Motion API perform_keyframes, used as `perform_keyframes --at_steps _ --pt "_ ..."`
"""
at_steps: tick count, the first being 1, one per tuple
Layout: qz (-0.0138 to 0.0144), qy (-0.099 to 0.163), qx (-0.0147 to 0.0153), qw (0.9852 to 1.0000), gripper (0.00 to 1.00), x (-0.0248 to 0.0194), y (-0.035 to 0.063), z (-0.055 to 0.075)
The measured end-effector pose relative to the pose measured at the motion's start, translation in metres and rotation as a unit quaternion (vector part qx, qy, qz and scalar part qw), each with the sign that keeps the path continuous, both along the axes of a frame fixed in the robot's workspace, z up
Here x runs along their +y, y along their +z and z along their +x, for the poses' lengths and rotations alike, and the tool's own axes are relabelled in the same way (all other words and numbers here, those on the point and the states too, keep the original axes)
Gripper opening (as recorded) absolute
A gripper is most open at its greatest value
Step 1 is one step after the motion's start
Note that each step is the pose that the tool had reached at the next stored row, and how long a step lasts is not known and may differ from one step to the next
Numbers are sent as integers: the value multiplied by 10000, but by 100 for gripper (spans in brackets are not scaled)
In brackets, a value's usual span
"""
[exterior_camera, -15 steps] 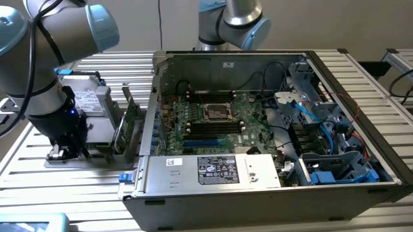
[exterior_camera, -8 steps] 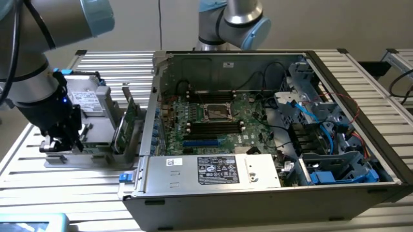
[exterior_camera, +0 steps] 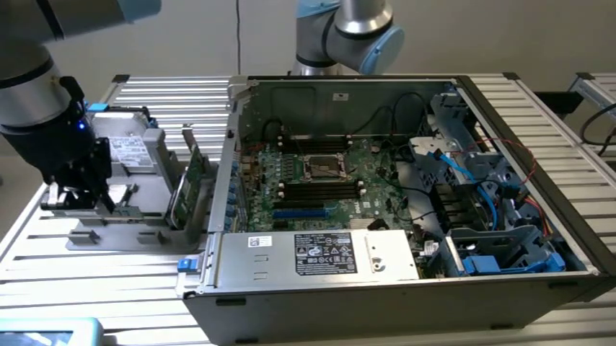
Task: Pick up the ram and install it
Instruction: 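Pick up the ram and move it above insertion slot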
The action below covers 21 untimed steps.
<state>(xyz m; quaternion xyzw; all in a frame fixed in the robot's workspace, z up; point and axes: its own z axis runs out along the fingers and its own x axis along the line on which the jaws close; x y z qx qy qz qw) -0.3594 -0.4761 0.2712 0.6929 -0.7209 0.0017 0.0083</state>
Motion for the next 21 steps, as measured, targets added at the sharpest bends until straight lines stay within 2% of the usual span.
perform_keyframes --at_steps 3,13,18,21 --pt "0 1 0 10000 13 -18 139 8" --pt "1 1 10 10000 13 -196 593 282" --pt "5 1 11 10000 13 -231 810 457" --pt "7 1 11 10000 13 -240 906 551"
